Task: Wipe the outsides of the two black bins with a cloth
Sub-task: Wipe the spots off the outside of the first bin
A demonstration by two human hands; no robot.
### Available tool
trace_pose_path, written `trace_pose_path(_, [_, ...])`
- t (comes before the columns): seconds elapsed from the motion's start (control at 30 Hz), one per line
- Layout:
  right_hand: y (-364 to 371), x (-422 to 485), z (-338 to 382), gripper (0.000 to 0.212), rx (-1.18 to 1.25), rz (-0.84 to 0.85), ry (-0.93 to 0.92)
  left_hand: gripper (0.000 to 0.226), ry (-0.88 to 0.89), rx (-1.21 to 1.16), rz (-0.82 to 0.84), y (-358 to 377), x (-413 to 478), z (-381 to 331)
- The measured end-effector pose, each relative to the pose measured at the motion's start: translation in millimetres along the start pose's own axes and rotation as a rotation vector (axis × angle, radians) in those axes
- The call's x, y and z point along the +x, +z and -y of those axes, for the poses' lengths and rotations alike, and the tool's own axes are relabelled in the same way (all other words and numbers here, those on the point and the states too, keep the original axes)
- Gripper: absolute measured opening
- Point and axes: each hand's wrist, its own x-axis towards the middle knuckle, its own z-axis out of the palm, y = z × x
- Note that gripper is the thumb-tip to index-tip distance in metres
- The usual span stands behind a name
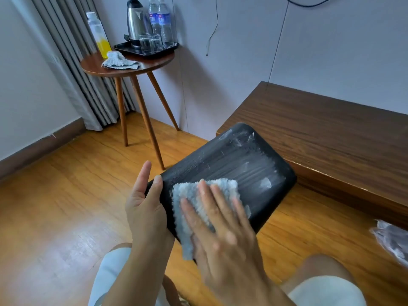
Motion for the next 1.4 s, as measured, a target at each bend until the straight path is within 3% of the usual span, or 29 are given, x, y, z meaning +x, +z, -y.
trace_pose_path(0.23, [-18.1,56.4,-47.2,0.060,-0.015,0.007,0.349,0.039,0.038,0.013,-0.039,2.6,-5.8,-1.8])
trace_pose_path(0.4, [-3.2,31.3,18.4,0.061,0.083,0.049,0.067,0.045,0.086,0.040,0.004,5.0,-12.4,1.6])
trace_pose_path(0.5, [-1.8,30.0,9.4,0.059,0.040,0.041,0.009,0.042,0.004,-0.052,0.018,2.0,-13.9,4.7])
trace_pose_path(0.73, [-20.4,73.1,-78.2,0.062,-0.011,0.093,0.443,0.040,0.067,0.033,-0.057,-6.1,-13.5,2.2])
trace_pose_path(0.8, [-20.4,62.9,-59.1,0.062,0.027,0.088,0.376,0.040,0.058,0.030,-0.058,-3.1,-11.9,3.5])
trace_pose_path(0.93, [-12.0,19.8,1.9,0.059,0.051,0.095,0.059,0.039,0.027,0.021,-0.060,0.7,-9.4,7.6])
trace_pose_path(1.0, [-10.2,15.9,-3.3,0.057,0.030,0.055,-0.005,0.038,-0.008,-0.012,-0.051,0.6,-10.2,7.4])
trace_pose_path(1.07, [-13.5,28.2,-28.0,0.059,0.000,0.063,0.043,0.039,-0.008,-0.040,-0.053,-0.7,-11.7,5.0])
trace_pose_path(1.23, [-31.4,68.4,-88.3,0.062,0.022,0.076,0.386,0.039,0.040,-0.021,-0.071,1.1,-13.8,-3.3])
trace_pose_path(1.3, [-29.0,61.4,-68.4,0.060,0.037,0.067,0.354,0.039,0.044,-0.013,-0.068,3.3,-13.1,-3.8])
trace_pose_path(1.4, [-20.1,28.0,-17.0,0.058,0.083,0.100,0.139,0.042,0.057,0.008,-0.046,4.3,-12.0,1.2])
